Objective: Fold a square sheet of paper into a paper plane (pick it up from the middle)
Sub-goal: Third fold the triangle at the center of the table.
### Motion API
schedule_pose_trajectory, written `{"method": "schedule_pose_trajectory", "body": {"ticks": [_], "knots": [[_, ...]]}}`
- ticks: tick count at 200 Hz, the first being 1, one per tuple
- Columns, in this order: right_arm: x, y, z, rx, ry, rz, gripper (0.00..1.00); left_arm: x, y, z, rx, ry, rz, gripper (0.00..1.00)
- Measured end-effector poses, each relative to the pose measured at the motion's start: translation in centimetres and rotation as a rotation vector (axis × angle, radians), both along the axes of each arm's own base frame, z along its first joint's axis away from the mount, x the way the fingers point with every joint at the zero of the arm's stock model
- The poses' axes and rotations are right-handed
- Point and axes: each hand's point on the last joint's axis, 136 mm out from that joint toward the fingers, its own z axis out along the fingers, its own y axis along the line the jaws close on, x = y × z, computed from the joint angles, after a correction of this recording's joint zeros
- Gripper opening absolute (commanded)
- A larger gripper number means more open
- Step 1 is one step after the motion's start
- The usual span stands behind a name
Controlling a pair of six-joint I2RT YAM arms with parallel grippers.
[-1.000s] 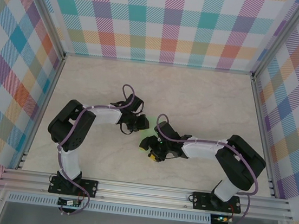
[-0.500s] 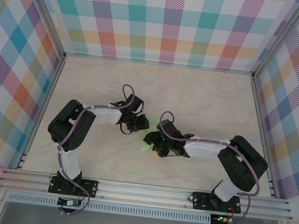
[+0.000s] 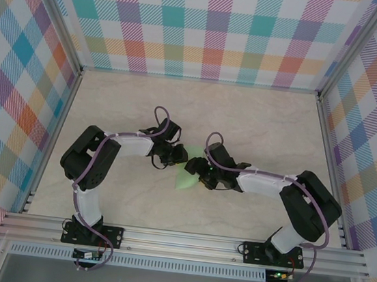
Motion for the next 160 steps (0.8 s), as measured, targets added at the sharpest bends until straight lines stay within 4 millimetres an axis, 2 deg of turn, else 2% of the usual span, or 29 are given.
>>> {"method": "schedule_pose_trajectory", "body": {"ticks": [35,79,122,160], "knots": [[0.7,0.7,0.6,0.037,-0.009,0.06,0.67,0.0,0.0,0.0,0.0,0.0,0.0,0.19],[0.5,0.5,-0.6,0.027,0.027,0.106,0.53,0.0,0.0,0.0,-0.002,-0.001,-0.001,0.2],[0.8,0.2,-1.3,0.03,0.047,0.139,0.33,0.0,-0.1,0.2,-0.006,-0.002,-0.004,0.22],[1.1,-0.2,-1.8,0.032,0.064,0.148,0.33,-0.7,0.3,0.7,0.009,0.008,-0.015,0.3]]}}
